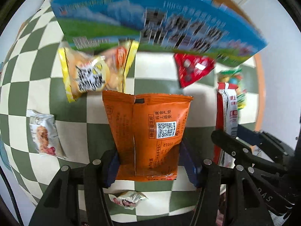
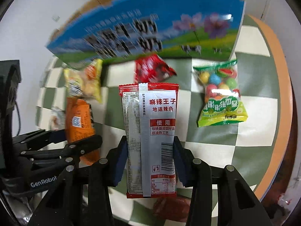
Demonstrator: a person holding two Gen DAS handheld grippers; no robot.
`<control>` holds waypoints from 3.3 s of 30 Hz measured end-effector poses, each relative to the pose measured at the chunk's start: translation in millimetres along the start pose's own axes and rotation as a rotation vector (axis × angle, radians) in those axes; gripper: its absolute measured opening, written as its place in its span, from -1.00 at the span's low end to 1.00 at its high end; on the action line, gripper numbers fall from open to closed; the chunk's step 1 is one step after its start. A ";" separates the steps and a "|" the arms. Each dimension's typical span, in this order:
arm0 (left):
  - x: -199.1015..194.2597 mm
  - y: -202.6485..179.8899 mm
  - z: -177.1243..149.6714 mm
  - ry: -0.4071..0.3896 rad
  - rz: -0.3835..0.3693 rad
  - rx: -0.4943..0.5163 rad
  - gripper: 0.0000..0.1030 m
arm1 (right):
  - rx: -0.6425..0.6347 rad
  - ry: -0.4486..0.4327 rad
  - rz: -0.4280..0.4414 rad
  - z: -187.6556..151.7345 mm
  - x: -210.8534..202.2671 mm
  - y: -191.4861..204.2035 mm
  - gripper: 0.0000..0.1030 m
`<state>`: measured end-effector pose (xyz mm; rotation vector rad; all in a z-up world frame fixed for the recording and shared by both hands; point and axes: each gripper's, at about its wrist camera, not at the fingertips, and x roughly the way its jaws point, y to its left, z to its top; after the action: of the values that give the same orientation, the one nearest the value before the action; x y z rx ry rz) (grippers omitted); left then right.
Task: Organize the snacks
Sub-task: 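Carry both packets into the box and open both tools, then grasp the yellow egg-cake bag with the left tool while the right tool grasps the watermelon candy bag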
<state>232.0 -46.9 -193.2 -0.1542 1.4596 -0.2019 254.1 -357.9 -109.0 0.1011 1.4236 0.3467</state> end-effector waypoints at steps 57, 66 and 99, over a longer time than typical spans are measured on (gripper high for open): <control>-4.5 -49.6 219.1 0.019 0.059 -0.044 0.86 | 0.073 0.052 -0.114 215.3 -3.2 -29.0 0.85; -50.2 -48.0 195.3 -0.127 0.125 -0.002 0.86 | 0.083 -0.033 -0.123 199.7 -40.7 -24.7 0.85; 94.2 -41.4 8.6 -0.057 0.780 0.823 0.86 | 0.250 -0.103 -0.118 48.3 -31.2 -67.8 0.34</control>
<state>248.1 -108.9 -274.2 1.0497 1.1815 -0.1389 309.9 -424.6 -90.6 0.2340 1.3591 0.0648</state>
